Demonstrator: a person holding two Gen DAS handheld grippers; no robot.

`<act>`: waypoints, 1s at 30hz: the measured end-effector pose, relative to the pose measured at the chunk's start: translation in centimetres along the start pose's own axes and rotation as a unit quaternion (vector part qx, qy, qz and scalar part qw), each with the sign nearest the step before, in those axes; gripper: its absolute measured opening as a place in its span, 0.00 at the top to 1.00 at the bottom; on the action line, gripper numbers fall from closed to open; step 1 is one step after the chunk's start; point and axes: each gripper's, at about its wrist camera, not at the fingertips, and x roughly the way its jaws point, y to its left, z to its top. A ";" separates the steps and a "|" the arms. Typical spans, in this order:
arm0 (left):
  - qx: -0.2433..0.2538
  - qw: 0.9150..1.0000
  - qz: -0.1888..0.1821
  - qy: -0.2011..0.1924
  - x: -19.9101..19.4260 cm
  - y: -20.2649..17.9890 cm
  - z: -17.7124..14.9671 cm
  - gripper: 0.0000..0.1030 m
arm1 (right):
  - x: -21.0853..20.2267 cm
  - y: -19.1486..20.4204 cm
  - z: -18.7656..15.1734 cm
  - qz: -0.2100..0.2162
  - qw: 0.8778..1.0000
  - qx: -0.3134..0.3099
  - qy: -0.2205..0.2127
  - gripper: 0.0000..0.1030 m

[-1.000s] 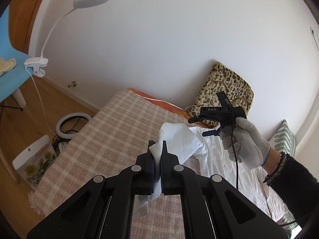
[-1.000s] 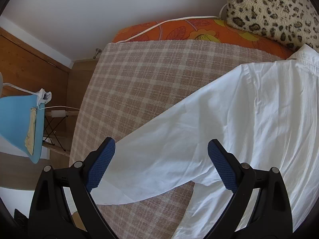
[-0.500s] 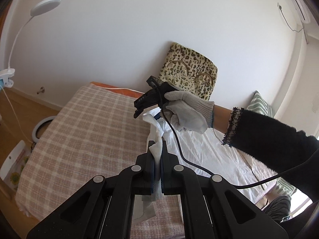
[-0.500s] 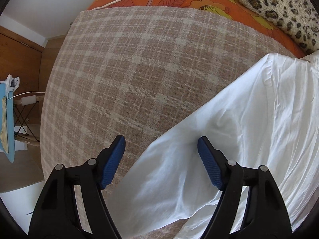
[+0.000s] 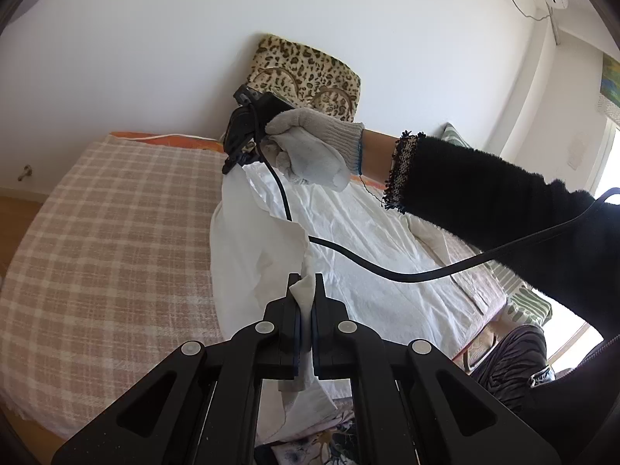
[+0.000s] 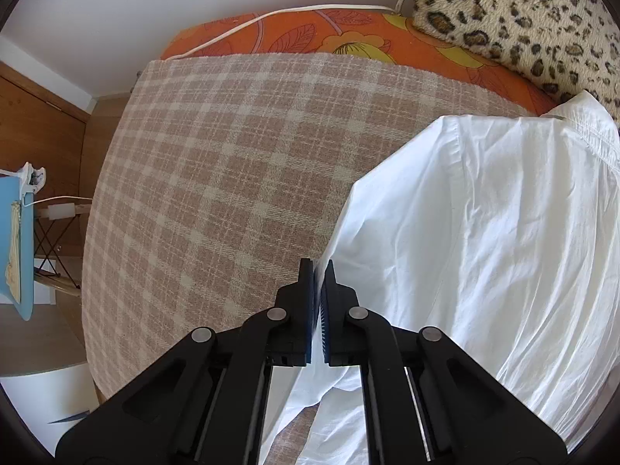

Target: Fold small clothes

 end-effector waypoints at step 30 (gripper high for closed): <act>0.134 0.977 -0.042 0.160 5.1 -7.5 -6.8 0.72 | -2.8 -13.7 -9.2 0.156 0.978 0.094 -0.101 0.53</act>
